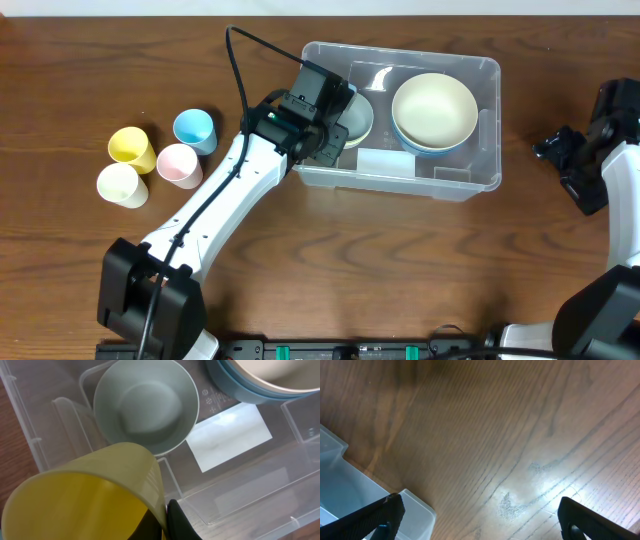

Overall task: Pack container
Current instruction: 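Lift the yellow cup and carry it over the bin, then lower the yellow cup into the bin's left side and open the left gripper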

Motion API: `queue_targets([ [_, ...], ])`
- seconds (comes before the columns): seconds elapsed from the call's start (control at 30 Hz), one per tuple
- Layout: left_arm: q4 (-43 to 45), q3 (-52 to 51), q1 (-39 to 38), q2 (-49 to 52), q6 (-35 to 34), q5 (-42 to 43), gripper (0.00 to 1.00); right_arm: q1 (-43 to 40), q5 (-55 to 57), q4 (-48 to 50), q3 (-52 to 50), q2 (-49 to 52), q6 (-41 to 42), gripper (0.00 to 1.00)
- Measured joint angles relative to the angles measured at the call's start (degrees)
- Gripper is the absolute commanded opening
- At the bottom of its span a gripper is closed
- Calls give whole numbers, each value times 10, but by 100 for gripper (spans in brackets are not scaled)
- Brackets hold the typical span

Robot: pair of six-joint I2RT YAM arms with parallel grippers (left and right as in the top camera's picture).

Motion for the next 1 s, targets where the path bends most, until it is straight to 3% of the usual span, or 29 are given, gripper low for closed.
queue_targets([
  [0.8,-36,0,-2,0,3,2,7,0,0,0,0,0,0,99],
  [0.9,-37,0,-2,0,5,2,21,0,0,0,0,0,0,99],
  [1.0,-34,-1,-1,0,8,1,22,0,0,0,0,0,0,99],
])
